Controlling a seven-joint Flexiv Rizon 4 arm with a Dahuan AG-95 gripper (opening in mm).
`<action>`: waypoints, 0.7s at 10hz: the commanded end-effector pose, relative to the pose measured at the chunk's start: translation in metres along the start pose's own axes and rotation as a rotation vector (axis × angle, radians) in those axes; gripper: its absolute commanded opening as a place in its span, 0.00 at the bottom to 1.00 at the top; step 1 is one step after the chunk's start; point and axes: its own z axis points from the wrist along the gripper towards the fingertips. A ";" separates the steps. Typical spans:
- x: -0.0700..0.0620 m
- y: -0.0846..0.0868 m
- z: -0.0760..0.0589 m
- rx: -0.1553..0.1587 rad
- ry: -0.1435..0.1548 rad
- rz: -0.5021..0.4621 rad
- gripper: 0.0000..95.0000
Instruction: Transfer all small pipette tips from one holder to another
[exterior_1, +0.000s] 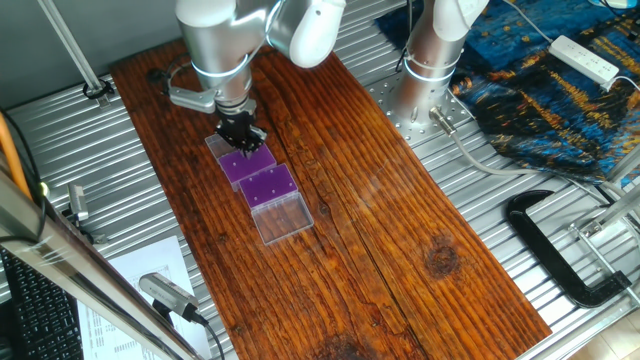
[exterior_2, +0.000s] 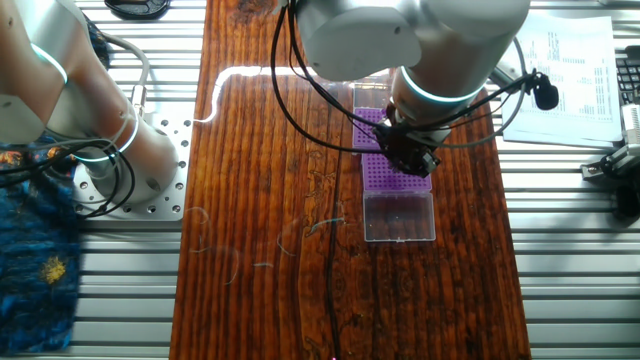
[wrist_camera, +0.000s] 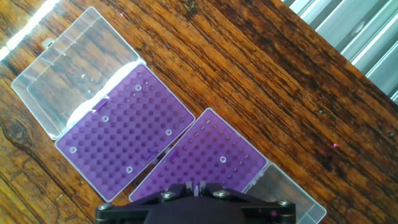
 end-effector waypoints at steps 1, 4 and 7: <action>0.000 0.000 0.000 -0.002 0.000 0.010 0.00; 0.000 0.000 0.000 -0.001 0.001 0.006 0.20; 0.000 0.000 -0.004 -0.004 -0.003 0.023 0.20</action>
